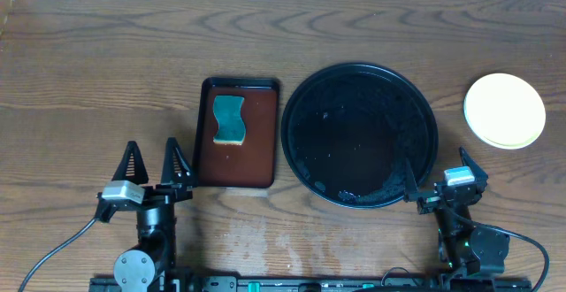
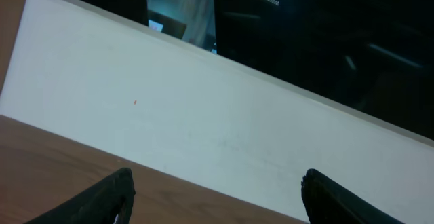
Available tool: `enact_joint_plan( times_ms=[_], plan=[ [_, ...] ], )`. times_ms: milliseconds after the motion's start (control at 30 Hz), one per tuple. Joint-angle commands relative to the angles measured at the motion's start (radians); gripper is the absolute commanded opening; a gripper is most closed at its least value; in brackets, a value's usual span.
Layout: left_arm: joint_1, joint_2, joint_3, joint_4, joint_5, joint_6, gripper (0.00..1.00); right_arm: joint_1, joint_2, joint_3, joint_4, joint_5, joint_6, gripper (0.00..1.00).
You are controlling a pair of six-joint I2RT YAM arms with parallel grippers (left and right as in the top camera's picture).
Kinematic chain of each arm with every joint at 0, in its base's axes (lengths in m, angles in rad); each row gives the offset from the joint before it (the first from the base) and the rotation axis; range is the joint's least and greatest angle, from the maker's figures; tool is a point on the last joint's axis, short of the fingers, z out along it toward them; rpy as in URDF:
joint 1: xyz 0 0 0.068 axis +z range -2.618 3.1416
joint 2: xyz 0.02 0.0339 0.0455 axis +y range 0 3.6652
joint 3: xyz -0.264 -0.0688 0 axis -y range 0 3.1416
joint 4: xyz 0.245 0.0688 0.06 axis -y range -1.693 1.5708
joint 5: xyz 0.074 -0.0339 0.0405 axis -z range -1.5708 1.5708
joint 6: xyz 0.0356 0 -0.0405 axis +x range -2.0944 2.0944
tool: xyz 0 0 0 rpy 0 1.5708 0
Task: Clean dirty plates on tray and stack at the side
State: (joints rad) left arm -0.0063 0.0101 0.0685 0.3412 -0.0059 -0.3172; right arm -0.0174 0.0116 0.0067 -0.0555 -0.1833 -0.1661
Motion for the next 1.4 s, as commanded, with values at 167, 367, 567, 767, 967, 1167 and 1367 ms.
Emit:
enact_joint_plan(
  times_ms=[167,367,567,767,967,1167,1367],
  plan=[
    [0.005,-0.008,-0.064,-0.042,0.014,-0.002,0.79,0.008,-0.006,-0.001,-0.003,-0.005,-0.007,0.99],
    [0.005,-0.008,-0.064,-0.190,0.021,0.001,0.79,0.008,-0.006,-0.001,-0.003,-0.005,-0.007,0.99],
    [0.005,-0.008,-0.064,-0.340,0.031,0.119,0.79,0.008,-0.006,-0.001,-0.003,-0.005,-0.007,0.99],
    [0.005,-0.008,-0.064,-0.330,0.112,0.312,0.79,0.008,-0.006,-0.002,-0.003,-0.005,-0.007,0.99],
    [0.005,-0.008,-0.064,-0.366,0.111,0.324,0.79,0.008,-0.006,-0.001,-0.003,-0.005,-0.007,0.99],
    [0.005,-0.008,-0.064,-0.403,0.111,0.324,0.79,0.008,-0.006,-0.001,-0.003,-0.005,-0.007,0.99],
    [0.005,-0.006,-0.064,-0.403,0.111,0.324,0.79,0.008,-0.006,-0.002,-0.003,-0.005,-0.007,0.99]
  ],
)
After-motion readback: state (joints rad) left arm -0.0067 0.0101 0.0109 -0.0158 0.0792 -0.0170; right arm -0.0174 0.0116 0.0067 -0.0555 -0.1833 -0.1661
